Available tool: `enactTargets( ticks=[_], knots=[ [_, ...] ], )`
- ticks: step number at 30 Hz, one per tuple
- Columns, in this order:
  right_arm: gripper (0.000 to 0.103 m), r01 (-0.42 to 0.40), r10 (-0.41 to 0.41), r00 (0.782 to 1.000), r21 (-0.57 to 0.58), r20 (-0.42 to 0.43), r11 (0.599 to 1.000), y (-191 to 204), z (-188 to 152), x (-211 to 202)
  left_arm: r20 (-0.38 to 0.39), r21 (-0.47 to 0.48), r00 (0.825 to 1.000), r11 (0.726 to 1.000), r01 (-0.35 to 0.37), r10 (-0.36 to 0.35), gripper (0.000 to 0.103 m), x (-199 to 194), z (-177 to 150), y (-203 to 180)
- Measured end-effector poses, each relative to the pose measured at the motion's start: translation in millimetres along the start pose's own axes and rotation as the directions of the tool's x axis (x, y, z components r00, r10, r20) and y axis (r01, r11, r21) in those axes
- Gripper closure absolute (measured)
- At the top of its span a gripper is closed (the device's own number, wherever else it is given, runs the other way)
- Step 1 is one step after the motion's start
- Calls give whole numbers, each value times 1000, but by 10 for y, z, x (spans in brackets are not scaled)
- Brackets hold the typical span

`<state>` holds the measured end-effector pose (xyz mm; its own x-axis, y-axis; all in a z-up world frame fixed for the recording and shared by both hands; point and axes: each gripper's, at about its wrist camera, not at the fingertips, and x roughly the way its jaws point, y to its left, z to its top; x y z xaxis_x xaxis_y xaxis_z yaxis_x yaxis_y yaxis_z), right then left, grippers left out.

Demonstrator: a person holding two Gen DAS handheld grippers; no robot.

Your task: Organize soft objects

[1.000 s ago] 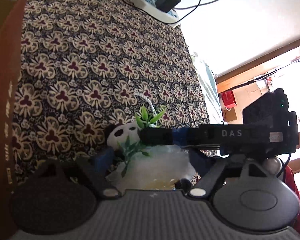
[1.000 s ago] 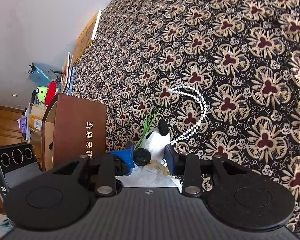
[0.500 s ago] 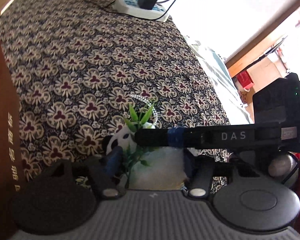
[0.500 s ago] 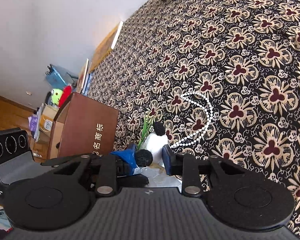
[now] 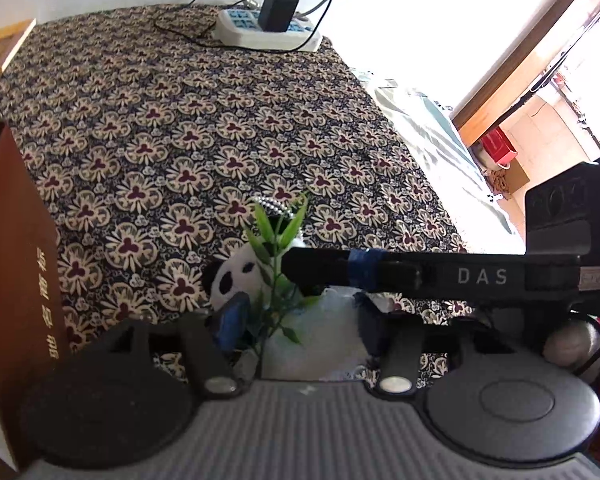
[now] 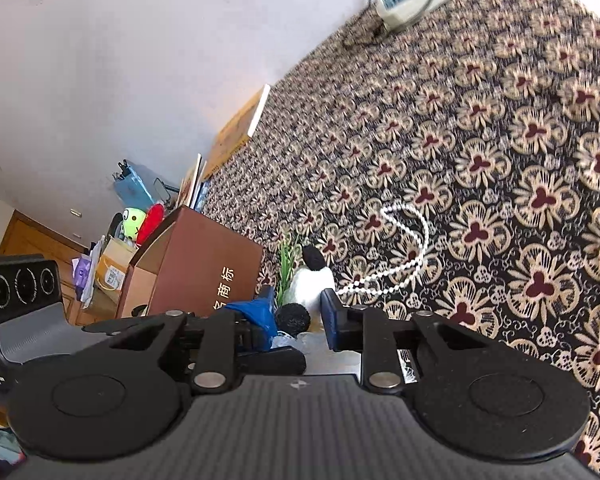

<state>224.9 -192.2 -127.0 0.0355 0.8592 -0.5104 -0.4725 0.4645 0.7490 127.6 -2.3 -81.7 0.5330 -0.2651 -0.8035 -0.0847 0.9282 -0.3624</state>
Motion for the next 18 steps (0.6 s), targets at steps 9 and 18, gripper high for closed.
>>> enactTargets(
  ticks=[9, 18],
  knots=[
    [97, 34, -27, 998, -135, 54, 990, 350, -32, 28, 42, 53, 999, 998, -30, 28, 51, -167, -129, -73],
    [93, 137, -140, 990, -121, -18, 983, 154, -94, -1, 3, -22, 999, 998, 53, -53, 23, -99, -369, 99]
  ],
)
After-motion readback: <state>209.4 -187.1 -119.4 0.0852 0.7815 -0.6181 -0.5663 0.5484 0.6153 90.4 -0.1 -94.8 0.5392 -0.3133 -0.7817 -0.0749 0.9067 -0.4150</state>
